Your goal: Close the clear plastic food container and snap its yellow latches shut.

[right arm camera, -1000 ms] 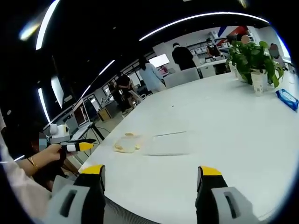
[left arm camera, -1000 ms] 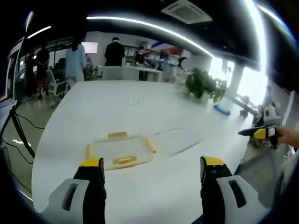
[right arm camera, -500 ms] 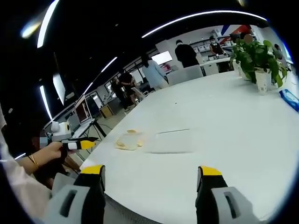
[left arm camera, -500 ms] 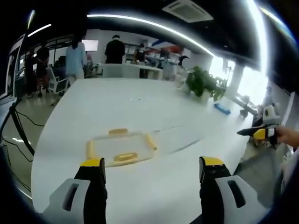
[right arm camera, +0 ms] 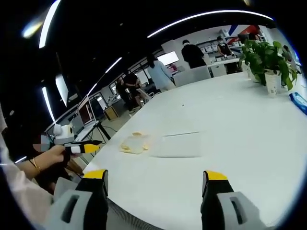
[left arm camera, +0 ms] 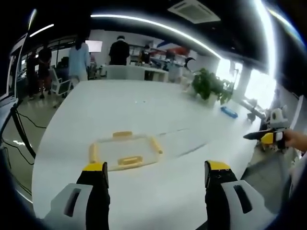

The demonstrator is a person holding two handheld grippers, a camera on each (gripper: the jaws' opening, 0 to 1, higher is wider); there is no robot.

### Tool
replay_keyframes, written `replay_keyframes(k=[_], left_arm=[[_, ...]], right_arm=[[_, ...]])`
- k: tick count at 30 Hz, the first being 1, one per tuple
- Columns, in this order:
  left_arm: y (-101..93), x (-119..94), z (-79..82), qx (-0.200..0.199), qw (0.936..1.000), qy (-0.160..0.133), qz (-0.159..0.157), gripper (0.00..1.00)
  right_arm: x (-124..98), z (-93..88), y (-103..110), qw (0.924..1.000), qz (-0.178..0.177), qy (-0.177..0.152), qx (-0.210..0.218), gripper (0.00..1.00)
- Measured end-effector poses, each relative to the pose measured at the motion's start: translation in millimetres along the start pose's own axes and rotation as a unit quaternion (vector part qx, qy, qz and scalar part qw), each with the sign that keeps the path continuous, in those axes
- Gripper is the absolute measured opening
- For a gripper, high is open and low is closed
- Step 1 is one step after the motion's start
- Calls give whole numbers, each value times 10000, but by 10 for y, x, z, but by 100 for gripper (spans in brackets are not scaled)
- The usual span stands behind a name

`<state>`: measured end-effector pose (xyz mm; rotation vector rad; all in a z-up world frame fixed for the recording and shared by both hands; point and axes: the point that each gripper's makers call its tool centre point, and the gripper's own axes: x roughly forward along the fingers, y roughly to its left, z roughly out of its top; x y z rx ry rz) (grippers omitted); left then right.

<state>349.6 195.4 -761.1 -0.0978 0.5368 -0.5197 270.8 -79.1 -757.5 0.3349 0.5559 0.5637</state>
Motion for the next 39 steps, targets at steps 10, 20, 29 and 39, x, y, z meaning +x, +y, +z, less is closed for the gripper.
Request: replay_keyframes(k=[10, 20, 29, 39], left_arm=[[-43, -3, -44, -5, 10000, 27, -72, 81], [-45, 4, -48, -17, 9999, 30, -109, 80], [16, 12, -51, -10, 10000, 61, -77, 80], [108, 46, -80, 76, 9998, 175, -51, 80]], right_arm=[[2, -11, 14, 10000, 17, 13, 20, 81], [4, -51, 23, 10000, 50, 83, 18, 81], [59, -2, 26, 9998, 94, 139, -70, 80], [196, 1, 106, 9987, 274, 334, -266, 80]])
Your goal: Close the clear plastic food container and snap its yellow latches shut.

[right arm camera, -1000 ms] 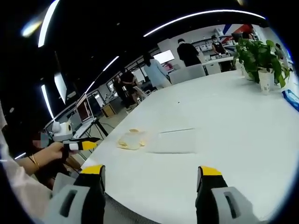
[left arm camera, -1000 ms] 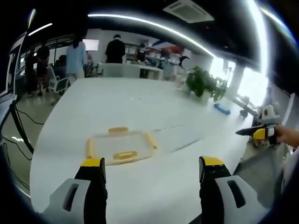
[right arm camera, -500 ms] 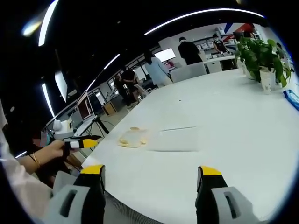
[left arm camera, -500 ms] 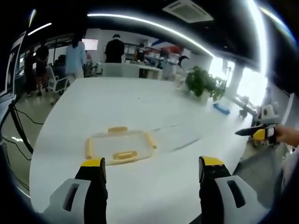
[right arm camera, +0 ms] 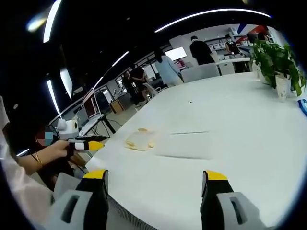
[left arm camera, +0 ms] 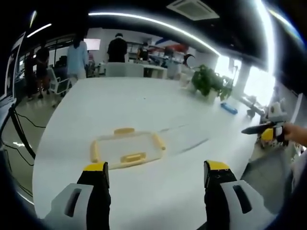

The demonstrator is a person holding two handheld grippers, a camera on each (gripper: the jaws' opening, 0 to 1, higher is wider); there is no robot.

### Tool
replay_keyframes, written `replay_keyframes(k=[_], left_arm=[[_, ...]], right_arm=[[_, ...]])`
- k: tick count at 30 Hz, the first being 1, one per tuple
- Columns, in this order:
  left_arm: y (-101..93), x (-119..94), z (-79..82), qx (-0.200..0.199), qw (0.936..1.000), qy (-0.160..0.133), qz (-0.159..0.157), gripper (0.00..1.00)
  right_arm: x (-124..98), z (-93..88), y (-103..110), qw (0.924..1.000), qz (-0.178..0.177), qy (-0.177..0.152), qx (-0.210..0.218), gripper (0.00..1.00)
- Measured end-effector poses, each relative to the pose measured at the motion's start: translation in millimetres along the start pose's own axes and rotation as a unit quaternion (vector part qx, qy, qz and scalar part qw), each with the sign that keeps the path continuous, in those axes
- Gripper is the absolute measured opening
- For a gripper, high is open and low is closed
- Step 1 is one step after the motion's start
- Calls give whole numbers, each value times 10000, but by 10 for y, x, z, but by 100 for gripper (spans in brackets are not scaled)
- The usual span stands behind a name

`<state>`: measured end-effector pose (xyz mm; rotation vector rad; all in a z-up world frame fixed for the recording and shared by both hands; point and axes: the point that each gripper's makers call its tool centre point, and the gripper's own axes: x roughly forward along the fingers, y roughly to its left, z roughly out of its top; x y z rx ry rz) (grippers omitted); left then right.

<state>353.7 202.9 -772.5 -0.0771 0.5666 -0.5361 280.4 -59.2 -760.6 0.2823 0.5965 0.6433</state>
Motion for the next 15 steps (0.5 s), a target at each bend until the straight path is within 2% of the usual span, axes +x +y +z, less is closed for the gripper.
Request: replay_keyframes(k=[10, 15], left_arm=[[97, 76, -39, 85, 9999, 141, -25, 80], [207, 144, -39, 151, 9996, 226, -33, 80]], right_arm=[[169, 30, 27, 9996, 115, 201, -181, 80], [289, 89, 47, 9987, 193, 303, -361, 80]])
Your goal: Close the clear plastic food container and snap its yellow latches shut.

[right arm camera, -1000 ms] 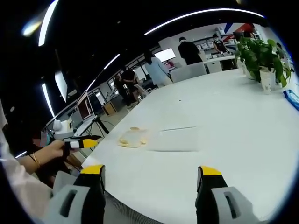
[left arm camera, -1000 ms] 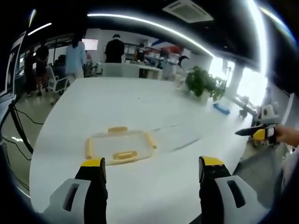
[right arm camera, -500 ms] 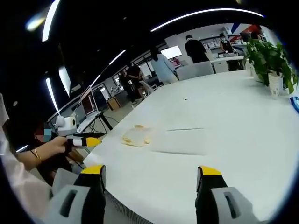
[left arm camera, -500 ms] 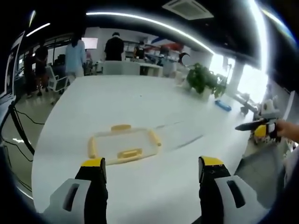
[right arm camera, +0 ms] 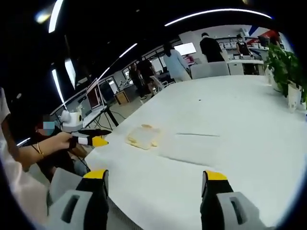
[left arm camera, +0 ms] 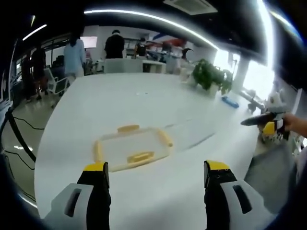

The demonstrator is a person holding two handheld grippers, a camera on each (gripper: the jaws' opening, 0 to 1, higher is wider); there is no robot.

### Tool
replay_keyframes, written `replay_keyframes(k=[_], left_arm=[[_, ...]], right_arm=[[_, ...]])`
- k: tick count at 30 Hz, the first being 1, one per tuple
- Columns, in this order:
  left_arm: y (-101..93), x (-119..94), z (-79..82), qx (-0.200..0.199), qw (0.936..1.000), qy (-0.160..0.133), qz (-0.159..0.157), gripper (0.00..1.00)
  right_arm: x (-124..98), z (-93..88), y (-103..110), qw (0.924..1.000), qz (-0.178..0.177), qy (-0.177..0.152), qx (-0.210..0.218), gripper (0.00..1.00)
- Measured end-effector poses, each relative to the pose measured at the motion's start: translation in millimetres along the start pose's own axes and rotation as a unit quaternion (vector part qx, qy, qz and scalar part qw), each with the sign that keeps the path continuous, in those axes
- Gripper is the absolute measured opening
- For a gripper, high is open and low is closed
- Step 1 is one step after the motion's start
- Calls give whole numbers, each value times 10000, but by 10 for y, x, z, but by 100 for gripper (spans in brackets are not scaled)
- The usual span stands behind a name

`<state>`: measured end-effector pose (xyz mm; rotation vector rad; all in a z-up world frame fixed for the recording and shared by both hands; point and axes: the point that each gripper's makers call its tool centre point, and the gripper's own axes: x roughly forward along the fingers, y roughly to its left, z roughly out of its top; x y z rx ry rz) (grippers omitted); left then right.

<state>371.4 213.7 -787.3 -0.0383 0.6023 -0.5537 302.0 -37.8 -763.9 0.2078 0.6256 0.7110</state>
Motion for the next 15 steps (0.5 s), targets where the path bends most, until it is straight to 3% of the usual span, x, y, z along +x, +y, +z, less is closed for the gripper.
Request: replay_keyframes(k=[15], left_arm=[[277, 208, -3, 202, 9995, 230, 23, 79]], right_arm=[[462, 175, 75, 9979, 349, 304, -446, 79]])
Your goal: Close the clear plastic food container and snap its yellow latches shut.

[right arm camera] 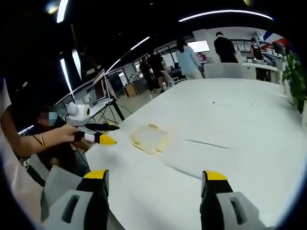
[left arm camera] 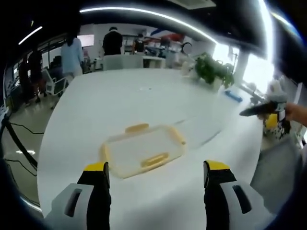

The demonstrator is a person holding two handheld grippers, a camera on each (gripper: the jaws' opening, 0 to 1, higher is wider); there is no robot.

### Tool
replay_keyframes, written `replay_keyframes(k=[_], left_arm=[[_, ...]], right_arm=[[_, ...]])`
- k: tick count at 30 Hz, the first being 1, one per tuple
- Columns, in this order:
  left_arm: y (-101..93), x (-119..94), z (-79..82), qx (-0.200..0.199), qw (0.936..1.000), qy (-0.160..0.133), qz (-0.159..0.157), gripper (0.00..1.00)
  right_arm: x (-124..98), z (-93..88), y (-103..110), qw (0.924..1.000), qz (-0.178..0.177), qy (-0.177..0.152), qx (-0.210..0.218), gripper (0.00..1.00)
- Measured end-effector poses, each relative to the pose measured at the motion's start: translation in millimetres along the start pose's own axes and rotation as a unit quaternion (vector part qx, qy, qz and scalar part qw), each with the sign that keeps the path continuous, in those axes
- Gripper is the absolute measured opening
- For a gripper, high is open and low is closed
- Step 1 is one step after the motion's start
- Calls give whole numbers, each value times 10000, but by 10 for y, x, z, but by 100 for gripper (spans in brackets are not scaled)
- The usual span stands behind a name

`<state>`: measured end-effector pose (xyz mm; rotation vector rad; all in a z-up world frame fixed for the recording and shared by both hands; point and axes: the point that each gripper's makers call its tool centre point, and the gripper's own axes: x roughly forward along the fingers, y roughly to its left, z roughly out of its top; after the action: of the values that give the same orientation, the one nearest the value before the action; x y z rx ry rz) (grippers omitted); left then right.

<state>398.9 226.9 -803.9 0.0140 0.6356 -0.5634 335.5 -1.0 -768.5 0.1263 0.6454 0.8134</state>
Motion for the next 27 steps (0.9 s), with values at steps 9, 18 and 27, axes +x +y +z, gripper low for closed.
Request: replay_keyframes(k=[9, 18, 27], left_arm=[[150, 166, 1, 235, 9996, 177, -4, 78], [288, 310, 25, 483, 9983, 321, -19, 78], [348, 389, -9, 746, 9958, 518, -61, 77]], right_arm=[[272, 138, 25, 9988, 232, 209, -370, 79], [533, 265, 70, 9954, 449, 362, -760, 79], [732, 326, 106, 9909, 590, 517, -1094, 79]])
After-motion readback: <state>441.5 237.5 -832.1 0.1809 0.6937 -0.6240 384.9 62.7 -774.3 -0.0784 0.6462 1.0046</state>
